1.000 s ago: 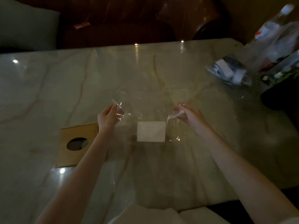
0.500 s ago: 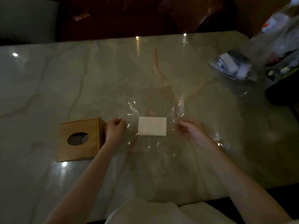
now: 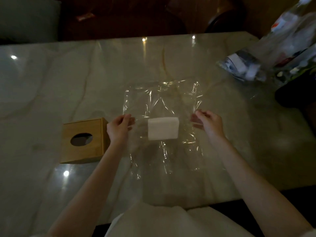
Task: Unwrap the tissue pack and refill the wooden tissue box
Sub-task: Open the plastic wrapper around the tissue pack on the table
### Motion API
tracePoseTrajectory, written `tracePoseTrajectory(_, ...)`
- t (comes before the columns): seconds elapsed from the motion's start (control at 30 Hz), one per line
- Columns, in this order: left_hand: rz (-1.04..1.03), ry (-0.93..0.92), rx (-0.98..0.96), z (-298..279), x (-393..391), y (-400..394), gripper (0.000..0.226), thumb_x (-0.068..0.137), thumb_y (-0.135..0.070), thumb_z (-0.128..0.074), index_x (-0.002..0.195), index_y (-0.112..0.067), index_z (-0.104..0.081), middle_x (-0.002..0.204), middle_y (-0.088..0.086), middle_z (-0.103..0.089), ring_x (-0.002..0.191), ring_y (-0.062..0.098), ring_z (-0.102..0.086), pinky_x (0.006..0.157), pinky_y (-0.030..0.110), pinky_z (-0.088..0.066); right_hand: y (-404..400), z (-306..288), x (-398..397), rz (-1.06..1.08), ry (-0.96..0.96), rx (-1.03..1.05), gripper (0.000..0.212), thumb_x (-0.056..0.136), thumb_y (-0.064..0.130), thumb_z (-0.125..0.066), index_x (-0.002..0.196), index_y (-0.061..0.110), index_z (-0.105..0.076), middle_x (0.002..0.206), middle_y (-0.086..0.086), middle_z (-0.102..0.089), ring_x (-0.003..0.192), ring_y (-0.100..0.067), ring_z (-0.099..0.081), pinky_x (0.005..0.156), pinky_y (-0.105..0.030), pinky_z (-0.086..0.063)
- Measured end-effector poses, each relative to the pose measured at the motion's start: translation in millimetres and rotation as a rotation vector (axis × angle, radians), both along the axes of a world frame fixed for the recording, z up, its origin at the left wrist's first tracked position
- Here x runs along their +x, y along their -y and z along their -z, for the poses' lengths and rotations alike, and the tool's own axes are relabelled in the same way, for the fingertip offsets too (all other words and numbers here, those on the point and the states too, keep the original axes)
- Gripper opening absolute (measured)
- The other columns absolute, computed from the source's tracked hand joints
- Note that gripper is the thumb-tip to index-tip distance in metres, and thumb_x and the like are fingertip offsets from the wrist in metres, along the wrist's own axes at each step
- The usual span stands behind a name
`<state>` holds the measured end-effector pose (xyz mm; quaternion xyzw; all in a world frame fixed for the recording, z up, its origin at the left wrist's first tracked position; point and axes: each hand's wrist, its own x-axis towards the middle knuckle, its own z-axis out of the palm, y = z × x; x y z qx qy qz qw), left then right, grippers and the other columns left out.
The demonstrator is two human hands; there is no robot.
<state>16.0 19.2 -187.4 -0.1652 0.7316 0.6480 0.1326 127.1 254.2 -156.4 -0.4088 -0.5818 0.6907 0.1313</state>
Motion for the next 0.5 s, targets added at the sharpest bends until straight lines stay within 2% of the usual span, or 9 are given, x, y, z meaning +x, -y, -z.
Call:
tracePoseTrajectory(0.1,0.001,0.015,0.044,-4.8,3.0,1.8,0.016,0.085,-0.021,-0.061,0.091,-0.008,-0.068,0.076,0.001,-0.069,0.06,0.001,-0.065,0.051,0.014,-0.05,0.3,-2.8,3.8,-0.013,-0.006,-0.012,0.01,0.088,0.006,-0.054,0.082,0.012,-0.06,0.066,-0.002,-0.069,0.049,-0.006,-0.065,0.05,-0.021,-0.052)
tracePoseTrajectory(0.17,0.021,0.056,0.101,-6.6,4.1,1.9,0.017,0.085,-0.024,-0.061,0.092,-0.01,-0.069,0.079,0.002,-0.069,0.067,0.005,-0.067,0.057,0.018,-0.051,-1.4,-0.7,4.6,-0.025,0.012,-0.034,0.009,0.088,0.007,-0.055,0.082,0.013,-0.06,0.072,-0.005,-0.067,0.051,-0.007,-0.066,0.051,-0.022,-0.053)
tracePoseTrajectory(0.27,0.057,0.038,0.143,-10.1,4.8,0.5,0.011,0.086,-0.021,-0.059,0.09,-0.02,-0.069,0.082,0.0,-0.069,0.075,0.01,-0.065,0.064,0.021,-0.05,-3.1,2.8,4.2,0.006,0.029,-0.088,0.013,0.086,0.009,-0.057,0.076,0.016,-0.061,0.057,0.004,-0.07,0.052,-0.008,-0.066,0.051,-0.022,-0.054)
tracePoseTrajectory(0.3,0.078,0.022,0.143,-10.3,4.0,-0.4,0.012,0.085,-0.019,-0.059,0.093,-0.021,-0.068,0.084,0.0,-0.069,0.076,0.009,-0.065,0.065,0.02,-0.051,-3.5,3.8,3.5,0.011,0.03,-0.11,0.013,0.086,0.009,-0.057,0.075,0.016,-0.06,0.053,0.005,-0.069,0.052,-0.007,-0.066,0.05,-0.021,-0.054)
tracePoseTrajectory(0.4,0.114,0.032,0.088,-4.3,2.3,-1.8,0.035,0.084,-0.018,-0.061,0.118,-0.01,-0.058,0.101,0.006,-0.068,0.088,0.01,-0.064,0.072,0.019,-0.05,-3.4,9.4,2.1,-0.024,0.056,-0.146,0.013,0.086,0.011,-0.057,0.074,0.016,-0.059,0.057,0.006,-0.069,0.058,-0.007,-0.065,0.057,-0.021,-0.051)
tracePoseTrajectory(0.5,0.163,0.079,-0.011,10.5,4.4,2.9,0.04,0.085,-0.018,-0.06,0.123,-0.006,-0.055,0.116,0.016,-0.064,0.1,0.02,-0.061,0.081,0.028,-0.05,-3.1,18.9,4.6,-0.063,0.131,-0.103,0.015,0.086,0.008,-0.055,0.076,0.017,-0.059,0.065,0.003,-0.066,0.066,-0.012,-0.06,0.058,-0.019,-0.044)
